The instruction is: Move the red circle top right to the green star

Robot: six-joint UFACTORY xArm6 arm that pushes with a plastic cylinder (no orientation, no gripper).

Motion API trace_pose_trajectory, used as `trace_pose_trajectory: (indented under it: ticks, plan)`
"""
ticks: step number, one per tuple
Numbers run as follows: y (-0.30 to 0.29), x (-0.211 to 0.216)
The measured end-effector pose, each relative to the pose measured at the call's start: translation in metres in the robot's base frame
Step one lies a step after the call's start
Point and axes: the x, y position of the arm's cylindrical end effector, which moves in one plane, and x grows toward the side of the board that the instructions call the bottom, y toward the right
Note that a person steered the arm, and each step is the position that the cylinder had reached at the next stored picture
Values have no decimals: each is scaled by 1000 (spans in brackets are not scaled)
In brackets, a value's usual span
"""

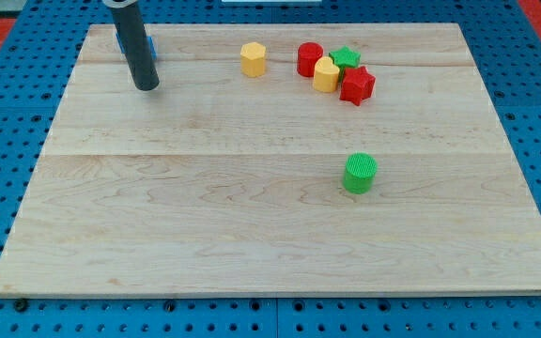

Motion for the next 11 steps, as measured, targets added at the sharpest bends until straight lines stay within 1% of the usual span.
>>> trace_pose_trajectory:
  ticks: [1, 2, 3, 4, 5, 6, 7, 8, 9, 10, 11]
  plan:
    - [22, 27]
    - [79, 46]
    - [146, 34]
    - [207, -21]
    - [217, -45]
    - [207, -69]
    - [247, -86]
    - [225, -105]
    - [263, -125]
    - [353, -95]
    - [359, -38]
